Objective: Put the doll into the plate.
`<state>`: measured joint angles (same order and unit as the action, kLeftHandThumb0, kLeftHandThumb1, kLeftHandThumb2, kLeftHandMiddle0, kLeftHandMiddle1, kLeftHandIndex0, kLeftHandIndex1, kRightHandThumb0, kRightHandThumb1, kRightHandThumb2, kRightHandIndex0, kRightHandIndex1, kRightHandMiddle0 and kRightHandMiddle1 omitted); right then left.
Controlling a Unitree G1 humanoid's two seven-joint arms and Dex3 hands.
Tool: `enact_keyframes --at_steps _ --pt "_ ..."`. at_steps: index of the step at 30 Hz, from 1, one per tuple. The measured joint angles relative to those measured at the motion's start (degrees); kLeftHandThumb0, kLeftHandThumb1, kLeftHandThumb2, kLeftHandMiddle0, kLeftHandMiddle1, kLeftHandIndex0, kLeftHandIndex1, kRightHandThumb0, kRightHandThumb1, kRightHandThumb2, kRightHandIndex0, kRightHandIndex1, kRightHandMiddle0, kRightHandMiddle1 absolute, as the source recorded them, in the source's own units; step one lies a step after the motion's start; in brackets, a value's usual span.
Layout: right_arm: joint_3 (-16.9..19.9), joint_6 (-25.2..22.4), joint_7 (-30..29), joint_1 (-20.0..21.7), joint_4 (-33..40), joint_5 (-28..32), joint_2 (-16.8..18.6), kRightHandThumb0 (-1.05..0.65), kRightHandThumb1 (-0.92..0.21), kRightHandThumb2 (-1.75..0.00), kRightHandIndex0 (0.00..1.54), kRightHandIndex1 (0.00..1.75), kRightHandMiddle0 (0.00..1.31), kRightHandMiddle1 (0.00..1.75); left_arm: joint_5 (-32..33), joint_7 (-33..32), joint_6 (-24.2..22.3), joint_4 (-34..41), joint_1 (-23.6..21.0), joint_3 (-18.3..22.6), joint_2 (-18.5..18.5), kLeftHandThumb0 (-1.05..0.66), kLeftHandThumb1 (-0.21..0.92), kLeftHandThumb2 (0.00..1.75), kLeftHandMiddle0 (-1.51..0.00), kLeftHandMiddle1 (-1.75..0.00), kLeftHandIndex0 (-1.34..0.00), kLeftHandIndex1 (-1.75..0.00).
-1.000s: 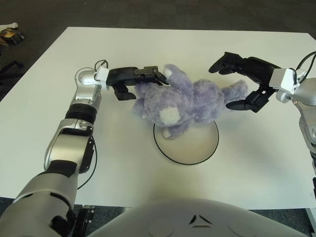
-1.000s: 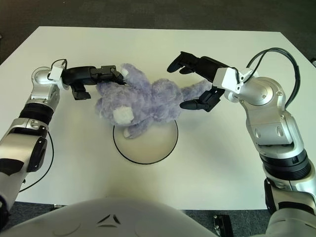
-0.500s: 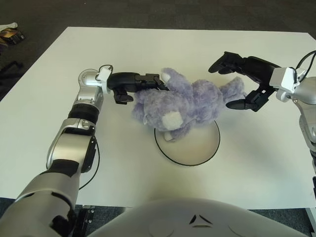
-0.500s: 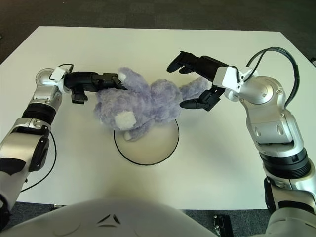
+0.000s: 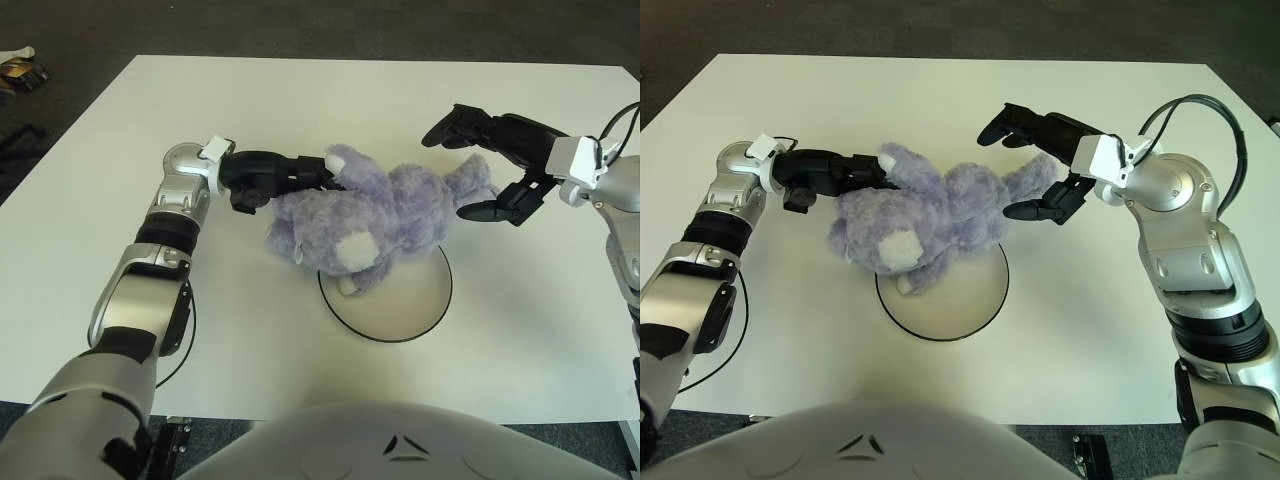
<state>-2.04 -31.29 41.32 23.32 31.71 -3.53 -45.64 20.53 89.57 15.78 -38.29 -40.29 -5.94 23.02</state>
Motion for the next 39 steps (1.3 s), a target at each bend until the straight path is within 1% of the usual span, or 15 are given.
enact_keyframes --at_steps 4,9,13,18,22,26,29,31,34,36,39 --pt "0.0 -0.2 0.0 0.0 0.0 0.0 0.0 -0.51 -0.23 -1.0 0.01 0.56 0.0 0.96 0.1 -0.5 -2.5 2.0 1.0 0.3 0.0 -1.0 0.92 0.41 -0.12 -0.73 0.0 -1.03" --pt "0.0 0.0 0.0 -0.1 0.0 -0.1 0.0 -0.54 -0.23 -0.99 0.01 0.62 0.0 0.99 0.9 -1.4 -8.8 4.9 1.8 0.5 0.1 -0.98 0.89 0.37 -0.09 -0.72 0.0 -1.1" --pt "0.5 0.4 -0.2 -0.7 0.2 0.0 0.0 -0.51 -0.22 -1.0 0.0 0.63 0.0 0.99 2.1 -2.1 -12.7 7.0 2.8 1.4 0.0 -0.98 0.88 0.36 -0.1 -0.71 0.0 -1.08" --pt "0.5 0.1 -0.6 -0.8 0.2 0.0 0.1 -0.53 -0.22 -1.0 0.0 0.63 0.0 0.99 3.5 -3.1 -14.4 9.7 4.2 2.7 -0.2 -0.99 0.87 0.34 -0.11 -0.72 0.0 -1.01" --pt "0.4 0.0 -0.6 -0.7 0.2 -0.2 0.0 -0.54 -0.22 -1.0 0.0 0.62 0.0 0.99 4.8 -3.5 -14.4 12.1 5.6 3.7 -0.8 -0.99 0.88 0.34 -0.12 -0.72 0.0 -0.96" --pt "0.3 0.0 -0.6 -0.5 0.2 -0.3 -0.2 -0.56 -0.22 -1.0 0.01 0.62 0.0 0.99 5.2 -4.1 -13.1 14.1 6.9 4.3 -1.3 -0.98 0.9 0.34 -0.1 -0.71 0.0 -0.89" --pt "0.3 0.0 -0.6 -0.5 0.3 -0.4 -0.2 -0.58 -0.23 -0.99 0.01 0.61 0.0 0.98 5.3 -4.8 -11.1 15.7 7.8 4.9 -1.9 -0.97 0.92 0.35 -0.1 -0.7 0.0 -0.86" --pt "0.3 0.0 -0.6 -0.5 0.5 -0.6 -0.2 -0.62 -0.26 -0.96 0.02 0.59 0.0 0.97 5.3 -5.4 -9.5 16.7 8.4 5.2 -2.2 -0.96 0.92 0.38 -0.1 -0.7 0.0 -0.86" --pt "0.1 0.0 -0.7 -0.5 0.5 -1.1 -0.2 -0.64 -0.28 -0.93 0.02 0.58 0.0 0.96 5.2 -6.4 -6.6 18.0 9.2 5.6 -2.5 -0.95 0.92 0.41 -0.1 -0.7 0.0 -0.86" --pt "0.0 0.0 -0.6 -0.4 0.5 -1.3 -0.3 -0.63 -0.27 -0.93 0.03 0.57 0.0 0.97 5.0 -6.9 -4.8 18.1 9.3 5.7 -2.8 -0.95 0.92 0.43 -0.11 -0.7 0.0 -0.89" --pt "0.0 -0.6 -0.5 -0.4 0.6 -0.9 -0.3 -0.59 -0.26 -0.94 0.03 0.57 0.0 0.98 4.9 -7.3 -3.3 18.1 9.3 5.7 -2.9 -0.95 0.92 0.46 -0.11 -0.71 0.0 -0.92"
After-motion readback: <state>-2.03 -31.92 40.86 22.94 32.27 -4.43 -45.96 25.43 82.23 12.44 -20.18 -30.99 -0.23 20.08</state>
